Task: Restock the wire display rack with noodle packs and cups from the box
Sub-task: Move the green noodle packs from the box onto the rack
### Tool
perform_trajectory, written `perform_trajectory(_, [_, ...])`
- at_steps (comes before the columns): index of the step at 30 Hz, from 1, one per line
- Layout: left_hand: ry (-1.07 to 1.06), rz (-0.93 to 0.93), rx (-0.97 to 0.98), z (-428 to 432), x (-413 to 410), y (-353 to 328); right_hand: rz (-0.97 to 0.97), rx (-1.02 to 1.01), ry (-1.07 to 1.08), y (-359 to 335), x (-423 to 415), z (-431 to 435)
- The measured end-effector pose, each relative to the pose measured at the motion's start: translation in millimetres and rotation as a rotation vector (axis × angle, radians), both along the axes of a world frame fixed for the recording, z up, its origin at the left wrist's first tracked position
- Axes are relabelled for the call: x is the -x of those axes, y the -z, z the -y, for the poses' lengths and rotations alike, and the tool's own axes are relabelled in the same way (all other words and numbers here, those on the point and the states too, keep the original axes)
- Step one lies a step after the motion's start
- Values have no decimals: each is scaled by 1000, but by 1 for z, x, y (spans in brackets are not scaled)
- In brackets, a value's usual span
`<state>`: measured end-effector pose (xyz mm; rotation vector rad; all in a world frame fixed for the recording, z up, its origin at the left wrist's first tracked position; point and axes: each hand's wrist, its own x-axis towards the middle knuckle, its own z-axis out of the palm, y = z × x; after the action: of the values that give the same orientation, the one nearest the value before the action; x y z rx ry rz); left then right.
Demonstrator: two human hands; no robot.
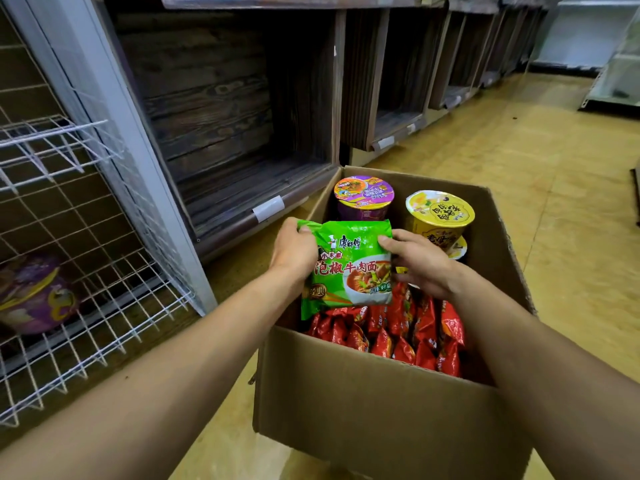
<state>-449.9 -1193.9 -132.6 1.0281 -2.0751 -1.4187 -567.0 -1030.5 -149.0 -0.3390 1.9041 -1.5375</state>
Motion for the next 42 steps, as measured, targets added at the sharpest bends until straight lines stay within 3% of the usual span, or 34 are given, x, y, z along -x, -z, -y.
perform_trajectory(9, [8,21,-194,14,6,14,38,242,173,-12,2,6])
perform_trajectory(14, [48,59,-185,22,16,32,25,320,216,-14,2,-4])
perform_trajectory(19, [36,80,-182,13,11,21,-14,272,228,-12,5,-10])
perform_trajectory(26, [177,271,-37,-9,0,11,-122,200,444,-7,14,-19])
perform_trajectory(42, [239,498,2,-14,19,37,-200,46,371,10,15,-31])
